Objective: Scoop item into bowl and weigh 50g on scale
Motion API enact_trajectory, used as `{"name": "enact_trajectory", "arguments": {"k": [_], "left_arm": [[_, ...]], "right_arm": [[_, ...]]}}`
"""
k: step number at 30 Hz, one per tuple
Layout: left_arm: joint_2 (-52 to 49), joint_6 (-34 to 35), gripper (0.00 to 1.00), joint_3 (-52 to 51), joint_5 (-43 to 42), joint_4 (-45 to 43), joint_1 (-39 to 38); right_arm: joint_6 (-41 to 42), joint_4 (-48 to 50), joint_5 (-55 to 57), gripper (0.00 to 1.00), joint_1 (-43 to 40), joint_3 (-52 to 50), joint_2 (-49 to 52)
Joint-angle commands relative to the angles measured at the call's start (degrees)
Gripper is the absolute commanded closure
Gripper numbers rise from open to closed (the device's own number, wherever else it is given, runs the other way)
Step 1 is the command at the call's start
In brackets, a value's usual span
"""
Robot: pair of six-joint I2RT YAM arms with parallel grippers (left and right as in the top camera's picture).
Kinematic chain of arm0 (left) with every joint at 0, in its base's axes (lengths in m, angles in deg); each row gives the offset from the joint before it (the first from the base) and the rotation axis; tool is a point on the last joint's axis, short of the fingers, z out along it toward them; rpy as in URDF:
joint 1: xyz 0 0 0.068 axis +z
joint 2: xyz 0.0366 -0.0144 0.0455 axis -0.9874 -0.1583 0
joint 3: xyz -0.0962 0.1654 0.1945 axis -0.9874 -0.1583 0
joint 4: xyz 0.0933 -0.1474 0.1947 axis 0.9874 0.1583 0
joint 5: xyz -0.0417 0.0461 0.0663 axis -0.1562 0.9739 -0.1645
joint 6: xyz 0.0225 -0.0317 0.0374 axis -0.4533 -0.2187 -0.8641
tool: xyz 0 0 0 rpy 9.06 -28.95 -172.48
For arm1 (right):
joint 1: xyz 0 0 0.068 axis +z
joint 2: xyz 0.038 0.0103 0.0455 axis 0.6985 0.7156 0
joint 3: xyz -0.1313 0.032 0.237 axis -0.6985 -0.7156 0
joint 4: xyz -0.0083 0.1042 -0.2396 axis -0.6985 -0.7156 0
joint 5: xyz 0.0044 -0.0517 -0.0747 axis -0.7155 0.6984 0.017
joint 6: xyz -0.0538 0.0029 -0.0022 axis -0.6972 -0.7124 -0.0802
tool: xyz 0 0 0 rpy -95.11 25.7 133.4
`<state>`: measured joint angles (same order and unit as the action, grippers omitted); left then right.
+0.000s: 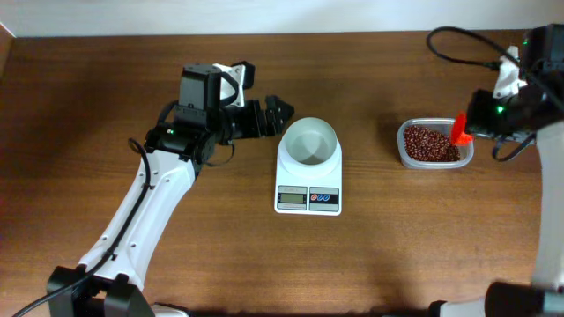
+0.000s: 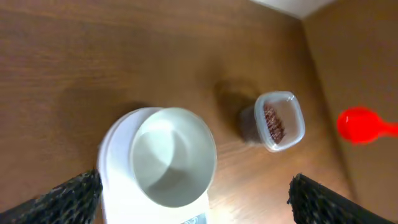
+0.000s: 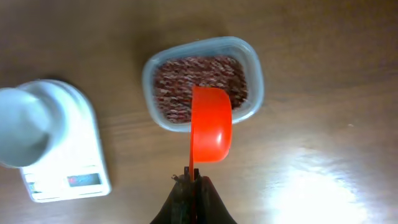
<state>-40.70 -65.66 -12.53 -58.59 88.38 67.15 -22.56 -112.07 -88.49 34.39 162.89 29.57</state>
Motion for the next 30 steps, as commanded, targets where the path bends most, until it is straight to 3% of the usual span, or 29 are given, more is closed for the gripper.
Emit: {"name": "enact_trajectory", "arguments": {"k": [1, 11, 22, 30], "left_arm": [[0.87, -11.78, 0.01, 0.57, -0.83, 3.06, 0.02], [0.85, -16.76, 0.01, 0.57, 2.84, 6.36, 0.02], [0.85, -16.94, 0.01, 0.57, 4.57, 6.56, 0.02], [0.85, -16.94, 0.01, 0.55, 4.79, 6.56, 0.02]], "right_arm": [[-8.28, -0.37, -2.80, 0.96, -2.75, 0.76, 6.16], [-18.88, 1.86, -7.89, 0.96, -3.23, 0.74, 21.57], [-18.75, 6.25, -6.84, 0.96, -3.17, 0.52, 25.18], [-14.19, 7.02, -5.20, 0.96, -1.44, 0.52, 25.20]]}}
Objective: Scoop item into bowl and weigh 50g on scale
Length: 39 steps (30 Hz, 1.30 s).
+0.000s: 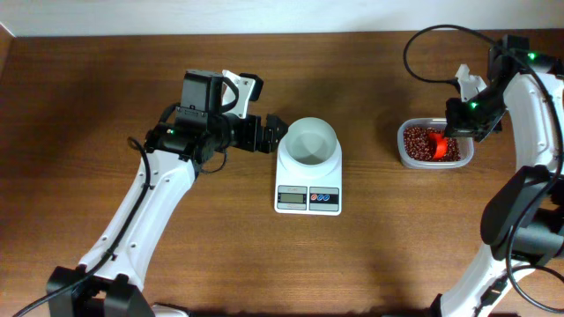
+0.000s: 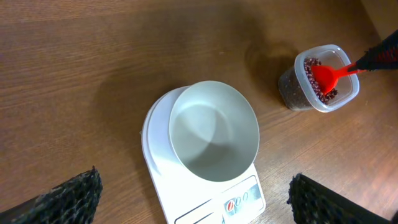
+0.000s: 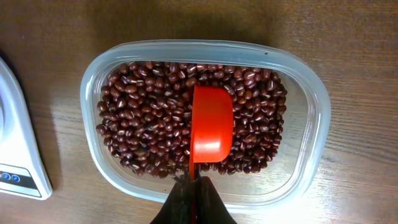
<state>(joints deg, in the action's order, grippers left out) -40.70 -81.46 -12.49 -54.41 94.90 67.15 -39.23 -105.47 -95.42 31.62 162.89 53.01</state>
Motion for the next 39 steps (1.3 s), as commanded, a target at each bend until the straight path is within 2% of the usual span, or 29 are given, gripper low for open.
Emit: {"name": "enact_trajectory", "arguments": {"k": [1, 6, 22, 30, 31, 32, 33, 39], "left_arm": [[0.85, -1.14, 0.01, 0.50, 0.61, 0.04, 0.02], [0.85, -1.14, 0.01, 0.50, 0.61, 0.04, 0.02], [0.85, -1.14, 0.01, 0.50, 1.66, 0.09, 0.02], [0.85, -1.14, 0.01, 0.50, 1.66, 0.09, 0.02], [0.85, -1.14, 0.01, 0.50, 1.66, 0.09, 0.02], [0.85, -1.14, 0.01, 0.50, 1.66, 0.07, 0.02], [0.85, -1.14, 0.01, 0.50, 1.66, 0.07, 0.02], [0.85, -1.14, 0.01, 0.50, 1.66, 0.20, 0.02]], "right_arm": [[4.31, 0.42, 3.72, 0.96, 1.84, 0.52, 1.77], [7.04, 0.22, 5.73, 0.96, 2.82, 0.33, 1.77], [7.19, 1.44, 5.77, 0.93, 3.37, -3.50, 1.77], [7.19, 1.40, 5.75, 0.69, 3.37, -3.50, 1.77], [7.17, 1.44, 5.75, 0.63, 3.37, -3.50, 1.77], [7.15, 1.70, 5.79, 0.51, 3.37, -3.45, 1.75], [7.15, 1.99, 5.79, 0.44, 3.30, -3.30, 1.75], [7.17, 5.79, 5.79, 0.12, 3.30, 1.68, 1.75]]}}
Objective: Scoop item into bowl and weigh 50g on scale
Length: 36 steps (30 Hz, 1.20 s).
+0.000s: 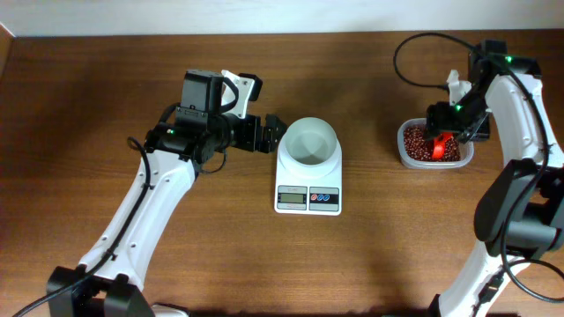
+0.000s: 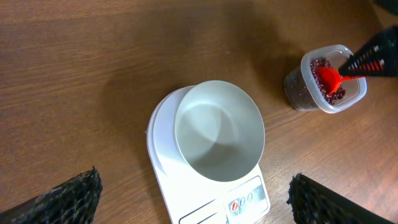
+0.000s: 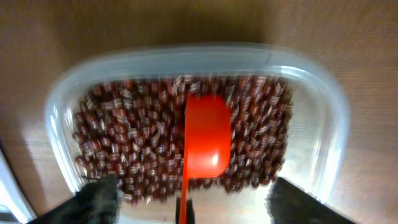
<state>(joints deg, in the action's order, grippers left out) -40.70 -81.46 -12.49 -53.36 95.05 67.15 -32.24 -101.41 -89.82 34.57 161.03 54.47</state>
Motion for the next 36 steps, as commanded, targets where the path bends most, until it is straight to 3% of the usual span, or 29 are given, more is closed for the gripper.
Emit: {"name": "enact_trajectory", "arguments": {"k": [1, 3, 4, 6, 8, 9, 10, 11, 16, 19, 22, 29, 30, 32, 34, 36], "left_arm": [[0.85, -1.16, 0.01, 0.50, 0.63, 0.35, 0.02], [0.85, -1.18, 0.12, 0.50, 1.55, 1.75, 0.02], [0.85, -1.38, 0.28, 0.50, 2.73, 3.28, 0.02], [0.85, -2.64, 0.62, 0.50, 3.45, 6.08, 0.02], [0.85, -2.64, 0.75, 0.50, 3.39, 8.52, 0.02], [0.85, -2.64, 0.89, 0.50, 3.43, 9.57, 0.02], [0.85, -2.62, 0.98, 0.48, 3.43, 10.45, 0.02], [0.85, -2.64, 1.00, 0.07, 3.52, 10.80, 0.02], [0.85, -2.64, 1.00, -2.62, 9.38, 10.36, -2.03], [0.85, -2.05, 0.96, -2.71, 8.94, 10.38, -4.70], [0.94, -1.16, 1.00, -2.71, 4.37, 10.60, -5.53], [0.74, -11.32, 1.00, -2.71, 5.46, 14.43, -14.56], [0.74, -14.03, 0.88, -2.71, 5.51, 15.45, -17.11], [0.74, -18.25, 0.41, -2.71, 7.78, 15.47, -21.81], [0.63, -22.60, 0.24, -2.71, 11.78, 15.26, -26.45], [0.02, -26.80, 0.18, -2.71, 13.97, 15.21, -29.24]], "right_arm": [[0.20, 2.86, 0.20, 0.09, 0.35, 4.13, 0.28], [0.20, 5.05, 0.20, 0.06, 0.35, 4.39, 0.28], [0.17, 6.21, 0.20, 0.01, 0.35, 4.39, 0.28], [0.17, 7.10, 0.20, 0.01, 0.35, 4.39, 0.28], [0.17, 7.23, 0.20, 0.01, 0.35, 4.37, 0.28], [0.17, 7.23, 0.20, 0.01, 0.35, 4.37, 0.28], [0.17, 7.23, 0.20, 0.01, 0.35, 4.37, 0.28], [0.17, 7.26, 0.20, 0.01, 0.35, 4.37, 0.28], [0.17, 7.23, 0.20, 0.01, 0.37, 4.37, 0.28], [0.17, 7.23, 0.20, 0.01, 0.35, 4.37, 0.28], [0.17, 7.23, 0.20, 0.01, 0.35, 4.37, 0.28], [0.17, 7.26, 0.20, 0.01, 0.37, 4.37, 0.28], [0.17, 7.26, 0.20, 0.01, 0.37, 4.37, 0.28], [0.17, 7.23, 0.20, 0.01, 0.35, 4.37, 0.28], [0.17, 7.23, 0.20, 0.01, 0.35, 4.37, 0.28], [0.17, 7.23, 0.20, 0.01, 0.35, 4.37, 0.28]]}}
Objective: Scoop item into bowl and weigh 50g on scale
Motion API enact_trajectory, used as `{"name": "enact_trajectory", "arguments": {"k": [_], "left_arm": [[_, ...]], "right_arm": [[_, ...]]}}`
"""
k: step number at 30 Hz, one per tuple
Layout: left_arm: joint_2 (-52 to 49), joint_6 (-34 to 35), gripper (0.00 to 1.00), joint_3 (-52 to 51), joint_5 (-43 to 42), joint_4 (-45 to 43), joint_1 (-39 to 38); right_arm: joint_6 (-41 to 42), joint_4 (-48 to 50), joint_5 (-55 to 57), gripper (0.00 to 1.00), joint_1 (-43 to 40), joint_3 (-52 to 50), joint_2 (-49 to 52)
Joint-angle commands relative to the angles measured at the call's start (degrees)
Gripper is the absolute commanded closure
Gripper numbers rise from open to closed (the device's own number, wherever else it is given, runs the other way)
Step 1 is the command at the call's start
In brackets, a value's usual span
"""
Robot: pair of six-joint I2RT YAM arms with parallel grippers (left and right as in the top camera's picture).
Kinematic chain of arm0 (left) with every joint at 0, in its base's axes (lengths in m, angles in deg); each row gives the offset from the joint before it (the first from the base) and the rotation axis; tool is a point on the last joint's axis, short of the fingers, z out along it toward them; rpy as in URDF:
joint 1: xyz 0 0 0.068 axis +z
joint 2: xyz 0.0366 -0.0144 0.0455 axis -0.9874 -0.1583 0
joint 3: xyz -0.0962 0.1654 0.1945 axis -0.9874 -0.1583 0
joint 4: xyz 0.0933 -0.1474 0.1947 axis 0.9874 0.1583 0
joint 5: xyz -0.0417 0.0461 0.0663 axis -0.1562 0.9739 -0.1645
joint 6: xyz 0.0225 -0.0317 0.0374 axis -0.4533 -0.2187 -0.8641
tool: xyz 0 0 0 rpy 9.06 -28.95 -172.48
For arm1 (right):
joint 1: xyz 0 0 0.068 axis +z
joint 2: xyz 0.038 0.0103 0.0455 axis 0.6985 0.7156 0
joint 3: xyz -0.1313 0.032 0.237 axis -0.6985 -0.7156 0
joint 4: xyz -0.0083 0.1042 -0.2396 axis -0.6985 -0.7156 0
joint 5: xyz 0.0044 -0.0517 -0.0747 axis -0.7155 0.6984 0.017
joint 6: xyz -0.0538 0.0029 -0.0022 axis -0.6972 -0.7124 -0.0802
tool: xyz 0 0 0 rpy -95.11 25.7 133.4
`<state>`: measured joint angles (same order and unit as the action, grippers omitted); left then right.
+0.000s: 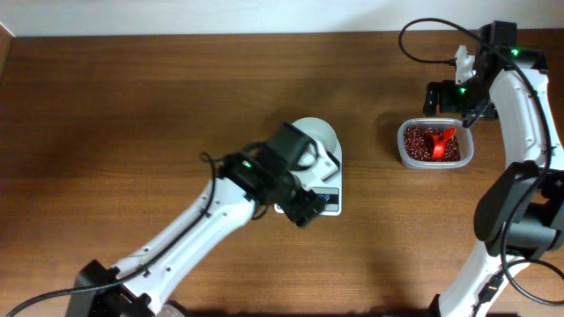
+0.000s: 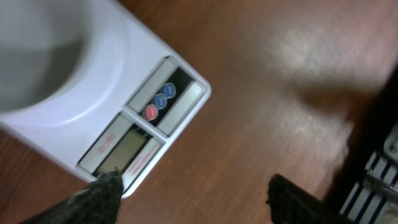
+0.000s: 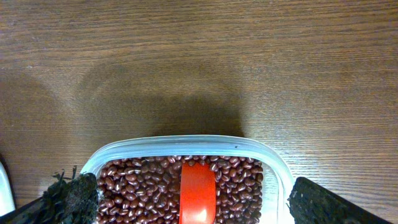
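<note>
The red scoop (image 3: pixel 198 194) lies loose on the dark red beans (image 3: pixel 143 193) in the clear container (image 1: pixel 432 145). My right gripper (image 3: pixel 189 190) hangs wide open above the container's far rim, touching nothing; overhead it is the right gripper (image 1: pixel 449 92). The white bowl (image 1: pixel 319 139) stands on the white scale (image 1: pixel 328 201), partly hidden by my left arm. My left gripper (image 1: pixel 304 210) is open, low over the scale's front, its left fingertip (image 2: pixel 99 196) just by the display (image 2: pixel 124 149) and buttons (image 2: pixel 158 102).
Brown wooden table (image 1: pixel 132 106). The left arm lies diagonally from the near left across to the scale. The right arm's cable loops over the far right corner.
My left gripper was left of the bowl and is now over the scale's front by the display. My right gripper, open then too, is now higher and farther back from the scoop.
My right gripper held the red scoop above the bean container, then had it down in the beans, still shut. Later it was open with the scoop lying in the beans, and now it is drawn back. My left gripper stayed open beside the bowl, now at the scale's display.
</note>
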<state>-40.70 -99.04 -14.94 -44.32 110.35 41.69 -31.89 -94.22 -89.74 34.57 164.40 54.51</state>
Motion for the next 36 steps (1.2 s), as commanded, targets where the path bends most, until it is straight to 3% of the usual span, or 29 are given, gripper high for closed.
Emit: {"name": "enact_trajectory", "arguments": {"k": [1, 2, 8, 11, 16, 25, 36], "left_arm": [[-1.05, -12.07, 0.14, -0.26, 6.36, -0.07, -5.55], [-2.99, -13.53, 0.09, -0.26, 8.22, -0.02, -6.97], [-11.80, -22.16, 0.05, -0.26, 13.86, 0.42, -8.07], [-14.47, -22.82, 0.00, -0.26, 14.03, -1.92, -8.07], [-16.02, -24.74, 0.00, -0.26, 18.29, -6.10, -8.33], [-16.52, -30.27, 0.00, -0.26, 18.29, -6.60, -9.84], [-16.96, -33.53, 0.00, 3.10, 8.92, 3.87, -11.45]], "right_arm": [[-0.17, 0.04, 0.11, 0.01, 0.37, 1.01, 0.26], [-0.17, 0.07, 0.11, 0.01, 0.35, 1.01, 0.24], [-0.17, 0.04, 0.11, 0.01, 0.35, 1.01, 0.24], [-0.17, 0.07, 0.11, 0.01, 0.35, 1.01, 0.24], [-0.17, 0.04, 0.11, 0.01, 0.35, 1.01, 0.24], [-0.17, 0.04, 0.11, 0.01, 0.35, 1.01, 0.24], [-0.17, 0.07, 0.11, 0.01, 0.35, 1.01, 0.24]]}}
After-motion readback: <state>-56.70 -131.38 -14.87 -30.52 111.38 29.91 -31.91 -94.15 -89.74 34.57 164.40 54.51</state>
